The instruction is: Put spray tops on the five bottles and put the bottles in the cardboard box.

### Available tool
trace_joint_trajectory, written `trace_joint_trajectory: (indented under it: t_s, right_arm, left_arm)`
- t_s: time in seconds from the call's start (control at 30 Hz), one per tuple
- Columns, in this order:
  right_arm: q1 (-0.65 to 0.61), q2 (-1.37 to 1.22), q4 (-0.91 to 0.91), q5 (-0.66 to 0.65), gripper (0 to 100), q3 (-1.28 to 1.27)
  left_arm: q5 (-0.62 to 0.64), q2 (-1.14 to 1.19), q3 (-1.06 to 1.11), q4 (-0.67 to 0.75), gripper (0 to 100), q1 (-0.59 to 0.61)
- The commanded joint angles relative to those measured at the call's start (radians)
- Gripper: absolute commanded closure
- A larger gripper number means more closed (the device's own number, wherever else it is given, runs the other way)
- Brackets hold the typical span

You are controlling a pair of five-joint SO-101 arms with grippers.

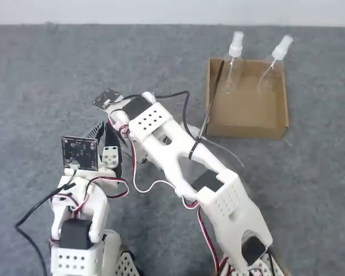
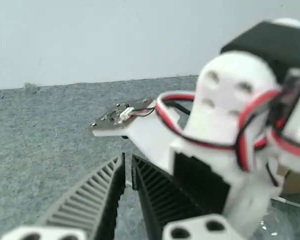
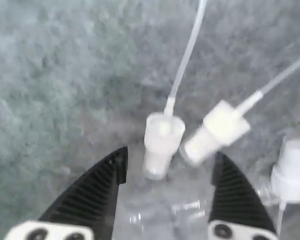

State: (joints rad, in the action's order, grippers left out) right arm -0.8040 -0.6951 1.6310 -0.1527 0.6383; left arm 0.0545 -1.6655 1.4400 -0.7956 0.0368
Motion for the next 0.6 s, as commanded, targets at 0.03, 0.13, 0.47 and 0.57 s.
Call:
trace_joint_trajectory:
  t_s: [0.03,0.13,0.47,0.57]
  right_arm:
    - [0.058,0.171,0.097,0.012,92.3,0.083]
    - [0.076,0.249,0.160,0.014,96.7,0.080]
    - [0.151,0.648,0.162,0.020,97.2,-0.285]
    - [0.170,0.799,0.139,0.017,97.0,-0.466]
  left_arm:
    - [-0.008,-0.014,-0.010,0.037,99,0.000]
    - [-0.008,-0.014,-0.010,0.037,99,-0.005]
    - [-0.008,-0.006,-0.010,0.028,99,-0.008]
    - [-0.009,-0.005,-0.018,0.028,99,-0.008]
